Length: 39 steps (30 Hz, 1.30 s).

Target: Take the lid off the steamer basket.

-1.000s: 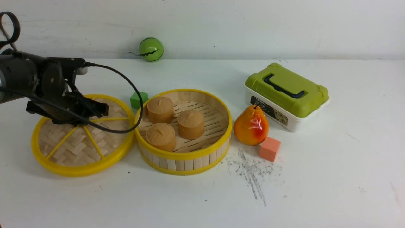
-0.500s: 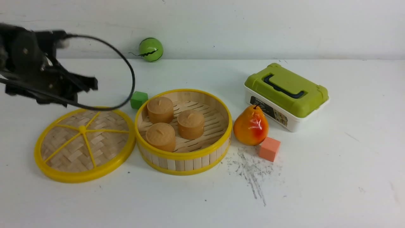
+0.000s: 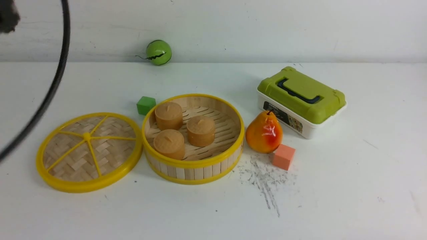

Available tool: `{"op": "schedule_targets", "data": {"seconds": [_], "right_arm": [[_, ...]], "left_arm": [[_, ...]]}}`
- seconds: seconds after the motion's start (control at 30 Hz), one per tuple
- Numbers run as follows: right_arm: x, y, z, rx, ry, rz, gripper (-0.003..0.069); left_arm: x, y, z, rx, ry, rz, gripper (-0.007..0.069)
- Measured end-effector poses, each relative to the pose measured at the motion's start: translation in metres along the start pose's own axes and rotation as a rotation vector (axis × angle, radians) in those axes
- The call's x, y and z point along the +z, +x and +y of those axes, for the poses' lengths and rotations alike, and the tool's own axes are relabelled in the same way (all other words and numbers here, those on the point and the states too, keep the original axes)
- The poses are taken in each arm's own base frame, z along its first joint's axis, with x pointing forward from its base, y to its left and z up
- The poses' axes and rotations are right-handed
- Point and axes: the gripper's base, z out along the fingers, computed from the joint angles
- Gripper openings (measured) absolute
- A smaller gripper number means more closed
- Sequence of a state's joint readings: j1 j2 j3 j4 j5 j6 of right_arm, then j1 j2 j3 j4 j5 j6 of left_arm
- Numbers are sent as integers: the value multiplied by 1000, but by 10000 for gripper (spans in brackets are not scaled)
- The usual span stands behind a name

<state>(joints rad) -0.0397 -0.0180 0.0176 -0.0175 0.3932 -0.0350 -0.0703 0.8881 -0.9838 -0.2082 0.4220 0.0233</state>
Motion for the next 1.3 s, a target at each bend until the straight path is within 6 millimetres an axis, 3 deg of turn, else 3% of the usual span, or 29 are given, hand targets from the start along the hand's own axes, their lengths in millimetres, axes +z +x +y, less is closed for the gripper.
{"op": "schedule_targets", "data": {"seconds": [0.1,0.13,0.17,0.37,0.63,0.87,1.0,1.13,1.3], "right_arm": [[0,0,0,0,0,0,239],[0,0,0,0,0,0,239],[0,0,0,0,0,0,239],[0,0,0,0,0,0,239],[0,0,0,0,0,0,239],[0,0,0,0,0,0,239],[0,0,0,0,0,0,239],[0,0,0,0,0,0,239],[0,0,0,-1,0,0,239]], "left_arm": [[-30,37,0,41,41,10,-13],[-31,42,0,34,46,22,-13],[-47,61,-1,29,79,9,-13],[-74,113,1,-19,136,-13,-13],[-74,158,7,-36,139,72,-13],[-69,179,9,-40,145,142,-13],[-75,191,12,-45,154,44,-13],[-84,207,23,-21,106,-177,-13],[-78,229,35,-47,8,-165,-13]]}}
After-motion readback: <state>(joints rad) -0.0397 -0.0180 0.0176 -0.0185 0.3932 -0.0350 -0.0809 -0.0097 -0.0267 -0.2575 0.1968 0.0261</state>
